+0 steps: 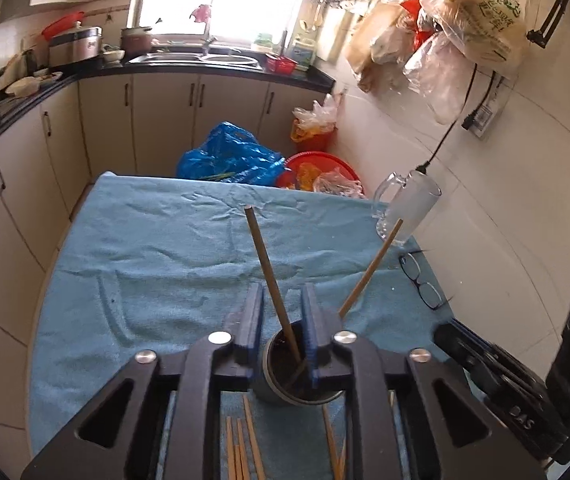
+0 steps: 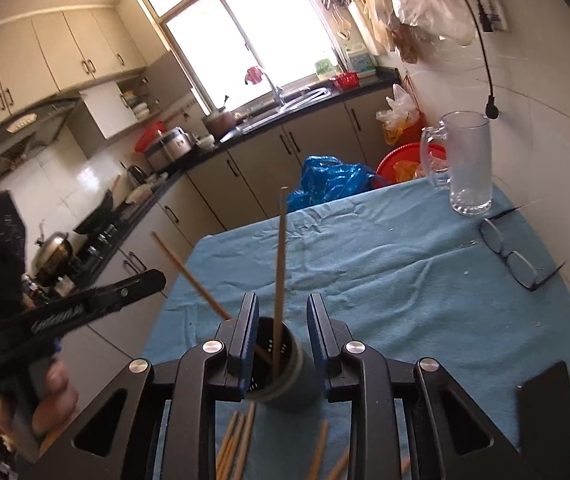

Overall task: Organize utensils
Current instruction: 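Lower the left tool's chopstick into the holder and open while the right tool does likewise, then grasp another chopstick on the towel with the left tool while the right tool grasps one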

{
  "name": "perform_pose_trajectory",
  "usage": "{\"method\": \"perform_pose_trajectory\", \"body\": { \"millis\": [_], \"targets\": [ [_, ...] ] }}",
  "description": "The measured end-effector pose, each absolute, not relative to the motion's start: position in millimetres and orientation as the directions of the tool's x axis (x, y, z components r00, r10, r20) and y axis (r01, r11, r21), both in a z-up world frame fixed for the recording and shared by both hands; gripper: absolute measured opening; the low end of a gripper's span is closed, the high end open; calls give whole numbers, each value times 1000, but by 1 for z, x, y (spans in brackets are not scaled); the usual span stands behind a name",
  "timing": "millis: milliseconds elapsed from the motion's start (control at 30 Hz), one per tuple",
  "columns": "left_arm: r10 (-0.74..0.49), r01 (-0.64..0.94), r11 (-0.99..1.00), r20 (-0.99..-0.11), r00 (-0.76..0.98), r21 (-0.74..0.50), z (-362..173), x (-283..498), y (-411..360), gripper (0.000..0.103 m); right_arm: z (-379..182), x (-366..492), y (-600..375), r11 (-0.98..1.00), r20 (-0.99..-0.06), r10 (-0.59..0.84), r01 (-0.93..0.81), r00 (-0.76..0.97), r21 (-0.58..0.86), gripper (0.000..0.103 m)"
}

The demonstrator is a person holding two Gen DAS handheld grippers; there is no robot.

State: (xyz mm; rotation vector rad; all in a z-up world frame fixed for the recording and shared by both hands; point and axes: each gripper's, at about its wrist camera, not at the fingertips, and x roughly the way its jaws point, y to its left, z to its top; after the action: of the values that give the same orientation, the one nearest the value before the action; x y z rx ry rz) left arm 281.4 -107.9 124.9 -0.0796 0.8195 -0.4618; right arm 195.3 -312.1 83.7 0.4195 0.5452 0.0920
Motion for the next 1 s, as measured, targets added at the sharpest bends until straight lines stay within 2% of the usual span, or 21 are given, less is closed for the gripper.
{"method": "perform_pose_trajectory", "body": {
  "millis": [233, 333, 400, 533, 633, 800, 1000],
  "targets": [
    [-334, 293, 938, -698, 633, -183, 142, 238, -105, 24, 60, 143, -343, 903, -466, 242, -22, 851, 428, 30],
    [-266, 210, 963, -708, 654, -168, 143, 204, -84, 25, 50, 135, -348, 891, -461, 292, -63, 838, 450, 30],
    [-219, 140, 976, -725, 653, -169, 138, 180, -64, 31, 48, 136, -347, 880, -456, 332, -98, 826, 464, 30],
    [-157, 54, 986, -765, 625, -158, 125, 161, -38, 31, 49, 141, -339, 853, -443, 424, -183, 790, 490, 30],
    [-196, 32, 975, -774, 602, -222, 111, 153, -23, 31, 48, 140, -331, 845, -469, 455, -200, 757, 496, 30],
    [-249, 96, 968, -819, 517, -234, 76, 141, -22, 31, 40, 117, -327, 851, -489, 432, -163, 758, 499, 30],
    [-331, 205, 941, -858, 392, -269, 28, 150, -28, 31, 22, 77, -332, 878, -556, 301, 2, 775, 478, 30]
  ]
}}
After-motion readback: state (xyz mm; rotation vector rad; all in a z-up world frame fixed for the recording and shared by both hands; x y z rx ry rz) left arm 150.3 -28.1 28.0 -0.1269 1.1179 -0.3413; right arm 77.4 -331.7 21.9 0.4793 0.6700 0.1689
